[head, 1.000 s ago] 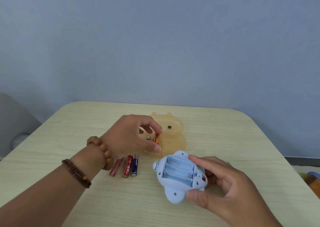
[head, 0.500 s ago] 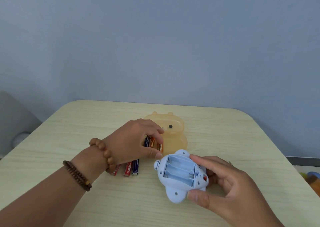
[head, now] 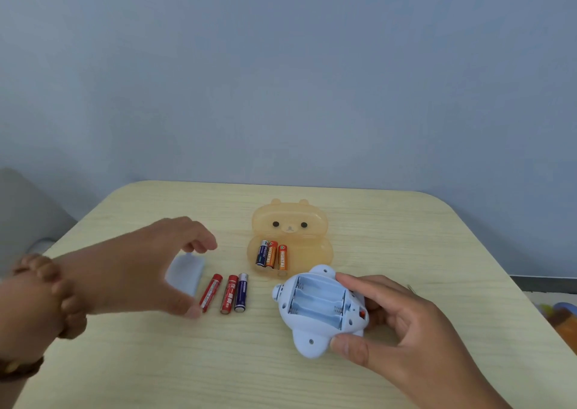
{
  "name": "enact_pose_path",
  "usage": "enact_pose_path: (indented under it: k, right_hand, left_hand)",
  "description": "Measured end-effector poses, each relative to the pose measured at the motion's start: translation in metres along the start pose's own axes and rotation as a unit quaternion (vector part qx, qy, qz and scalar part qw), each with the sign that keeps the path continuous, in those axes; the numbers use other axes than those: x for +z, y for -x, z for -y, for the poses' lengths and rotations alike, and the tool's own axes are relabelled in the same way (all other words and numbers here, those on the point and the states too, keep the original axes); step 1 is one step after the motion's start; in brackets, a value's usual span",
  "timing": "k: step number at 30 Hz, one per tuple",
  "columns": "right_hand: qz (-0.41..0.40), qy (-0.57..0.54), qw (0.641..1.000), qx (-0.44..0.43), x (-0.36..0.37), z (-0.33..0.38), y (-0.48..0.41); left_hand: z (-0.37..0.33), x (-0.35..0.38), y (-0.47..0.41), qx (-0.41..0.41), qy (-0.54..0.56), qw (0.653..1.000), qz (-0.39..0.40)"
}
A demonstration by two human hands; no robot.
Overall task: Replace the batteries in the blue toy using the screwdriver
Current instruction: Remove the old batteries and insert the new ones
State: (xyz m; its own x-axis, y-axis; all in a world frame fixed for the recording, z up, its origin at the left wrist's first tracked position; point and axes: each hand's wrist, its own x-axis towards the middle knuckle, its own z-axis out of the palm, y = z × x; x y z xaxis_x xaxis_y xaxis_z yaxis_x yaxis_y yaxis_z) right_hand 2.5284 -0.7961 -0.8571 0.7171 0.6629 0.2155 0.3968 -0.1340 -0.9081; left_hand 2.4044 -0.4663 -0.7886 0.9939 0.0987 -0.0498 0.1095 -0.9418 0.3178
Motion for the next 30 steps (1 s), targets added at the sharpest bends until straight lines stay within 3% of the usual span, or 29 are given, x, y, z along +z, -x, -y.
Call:
enact_pose_path:
  k: [4, 12, 20, 25, 30]
  right_hand:
    - [-0.002, 0.01, 1.0, 0.0, 0.0, -0.003, 0.0]
    - [-0.008, 0.012, 1.0, 0.004, 0.001, -0.004, 0.001]
    - [-0.009, 0.024, 1.0, 0.001, 0.0, -0.003, 0.002]
    - [-0.008, 0.028, 1.0, -0.001, 0.0, -0.002, 0.002]
    - [-0.009, 0.016, 1.0, -0.004, 0.001, -0.003, 0.001]
  left_hand:
    - [-0.007, 0.01, 0.001, -0.005, -0.034, 0.999, 0.042]
    - [-0.015, 0.01, -0.004, 0.024, -0.065, 0.998, 0.01]
    - [-0.082, -0.011, -0.001, 0.089, 0.13, 0.973, -0.167]
    - [-0.116, 0.024, -0.022, 0.141, 0.072, 0.97, -0.187]
    - [-0.122, 0.039, -0.028, 0.157, 0.171, 0.953, -0.196]
